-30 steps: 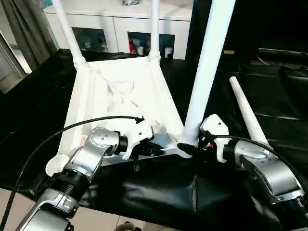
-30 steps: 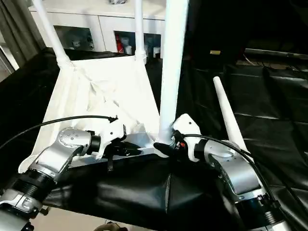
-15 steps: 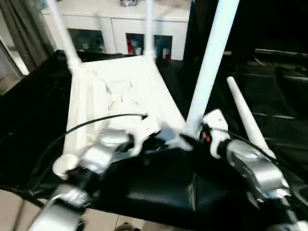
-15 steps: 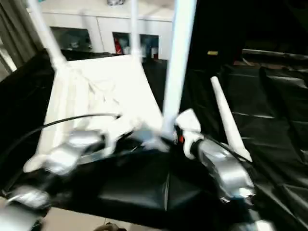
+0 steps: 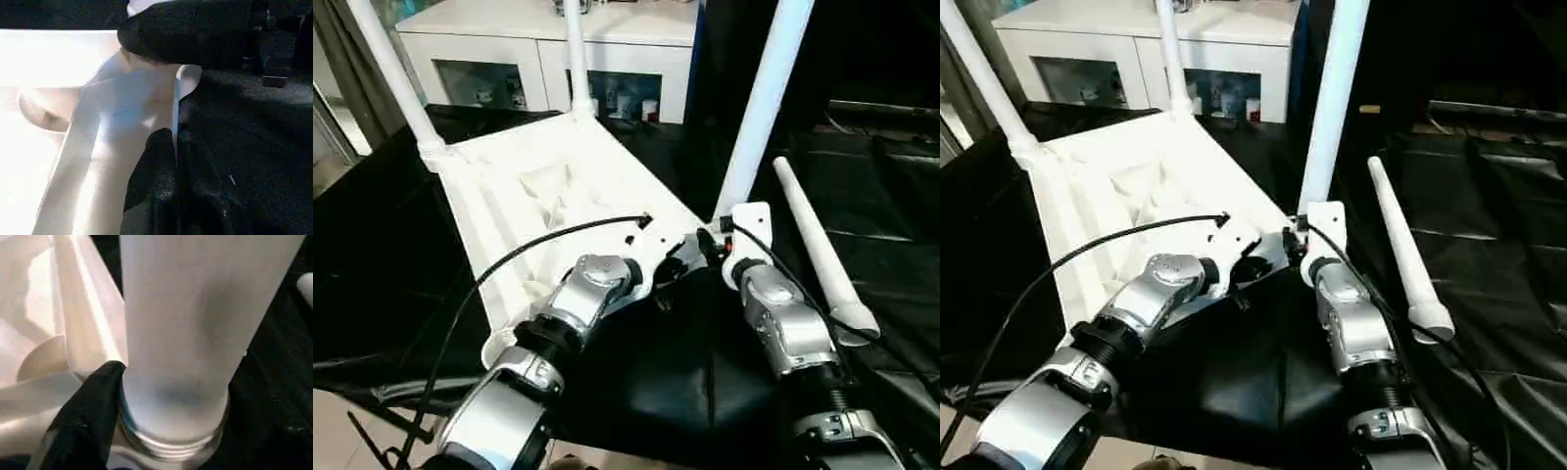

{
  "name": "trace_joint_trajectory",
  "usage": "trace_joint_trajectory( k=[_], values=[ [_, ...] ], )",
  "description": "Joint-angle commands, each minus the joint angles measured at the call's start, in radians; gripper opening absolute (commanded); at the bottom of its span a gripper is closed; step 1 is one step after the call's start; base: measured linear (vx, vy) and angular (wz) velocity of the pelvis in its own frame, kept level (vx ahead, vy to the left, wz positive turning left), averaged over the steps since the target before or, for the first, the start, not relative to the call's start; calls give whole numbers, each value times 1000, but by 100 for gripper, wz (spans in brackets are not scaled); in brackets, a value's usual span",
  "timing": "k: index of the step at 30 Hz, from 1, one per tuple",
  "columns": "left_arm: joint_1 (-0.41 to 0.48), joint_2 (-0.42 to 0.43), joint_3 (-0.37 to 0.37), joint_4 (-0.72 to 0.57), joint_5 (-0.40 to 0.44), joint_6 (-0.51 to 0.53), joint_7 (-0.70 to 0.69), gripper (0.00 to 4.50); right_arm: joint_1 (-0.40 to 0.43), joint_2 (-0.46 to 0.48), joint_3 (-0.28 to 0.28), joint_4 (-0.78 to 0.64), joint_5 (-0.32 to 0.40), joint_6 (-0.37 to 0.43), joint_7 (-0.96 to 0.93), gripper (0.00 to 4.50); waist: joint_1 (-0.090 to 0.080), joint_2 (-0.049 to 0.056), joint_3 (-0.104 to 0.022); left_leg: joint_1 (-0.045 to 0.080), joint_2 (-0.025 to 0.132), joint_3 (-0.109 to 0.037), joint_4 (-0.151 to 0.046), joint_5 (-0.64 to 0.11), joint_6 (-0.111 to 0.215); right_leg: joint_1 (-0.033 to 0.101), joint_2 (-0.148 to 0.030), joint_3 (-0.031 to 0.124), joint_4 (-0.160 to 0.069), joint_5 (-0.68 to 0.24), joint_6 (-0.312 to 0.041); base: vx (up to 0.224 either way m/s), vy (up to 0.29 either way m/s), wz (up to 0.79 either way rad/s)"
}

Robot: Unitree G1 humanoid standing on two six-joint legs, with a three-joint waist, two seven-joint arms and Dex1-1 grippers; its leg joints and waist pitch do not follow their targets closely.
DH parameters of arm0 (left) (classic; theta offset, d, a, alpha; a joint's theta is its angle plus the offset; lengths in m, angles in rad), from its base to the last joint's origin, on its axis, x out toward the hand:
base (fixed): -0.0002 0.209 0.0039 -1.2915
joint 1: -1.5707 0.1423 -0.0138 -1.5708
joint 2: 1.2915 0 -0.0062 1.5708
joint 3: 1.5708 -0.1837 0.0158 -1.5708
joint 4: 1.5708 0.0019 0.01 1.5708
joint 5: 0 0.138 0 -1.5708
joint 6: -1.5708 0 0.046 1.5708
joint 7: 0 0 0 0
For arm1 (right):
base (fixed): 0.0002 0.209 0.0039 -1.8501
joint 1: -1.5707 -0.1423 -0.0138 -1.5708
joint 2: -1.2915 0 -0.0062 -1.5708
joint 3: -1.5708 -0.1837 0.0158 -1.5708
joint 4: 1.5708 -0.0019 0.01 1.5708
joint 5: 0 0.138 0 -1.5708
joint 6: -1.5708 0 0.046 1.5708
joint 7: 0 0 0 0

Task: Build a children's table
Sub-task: Rotate leg to tighten

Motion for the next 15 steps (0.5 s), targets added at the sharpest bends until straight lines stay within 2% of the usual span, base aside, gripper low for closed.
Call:
trace_joint_trajectory(
  k=[1,3,4,6,7,9,10,12,13,15],
  values=[
    [-5,38,37,-28,-3,-67,34,0,39,1,66,-24,6,12,73,355,-3,-22,-64,4,96,-54,-72,-125,74,52,-133,77,-82,-261,-122,0,0,0],
    [14,59,32,-53,-13,-90,-23,0,55,-38,86,-78,11,11,145,381,-11,-22,-63,0,98,-58,-74,-133,75,56,-132,75,-83,-265,-107,0,0,0],
    [28,74,26,-73,-16,-115,-66,0,67,-71,103,-120,12,18,197,381,-16,-22,-63,6,97,-57,-73,-145,77,50,-133,76,-85,-273,-114,0,0,0],
    [38,84,21,-87,-20,-125,-96,0,77,-97,121,-150,12,19,240,390,-16,-21,-64,6,96,-53,-68,-133,82,50,-131,77,-83,-264,-126,0,0,0],
    [53,106,8,-111,-24,-141,-145,0,98,-142,135,-205,25,33,311,390,-17,-21,-61,6,97,-53,-69,-131,86,48,-130,77,-85,-268,-129,0,0,0],
    [70,130,-4,-136,-29,-156,-197,0,117,-190,137,-260,41,49,372,390,-12,-21,-61,7,101,-54,-69,-133,94,48,-130,79,-83,-268,-124,0,0,0],
    [84,146,-8,-161,-45,-164,-247,0,128,-225,132,-290,54,60,409,390,-10,-18,-62,6,102,-54,-70,-130,96,48,-130,79,-81,-265,-123,0,0,0],
    [94,158,-12,-178,-59,-171,-281,0,136,-247,128,-311,63,67,434,390,-7,-18,-62,9,104,-54,-71,-138,90,44,-129,79,-81,-269,-128,0,0,0],
    [114,184,-20,-214,-82,-175,-349,0,151,-295,125,-349,76,75,487,390,-3,-17,-63,12,106,-53,-71,-141,86,43,-130,80,-81,-270,-132,0,0,0],
    [129,208,-27,-243,-94,-170,-400,0,164,-333,128,-380,89,86,536,390,5,-16,-62,13,108,-53,-71,-141,85,42,-131,82,-78,-258,-139,0,0,0]
  ],
)
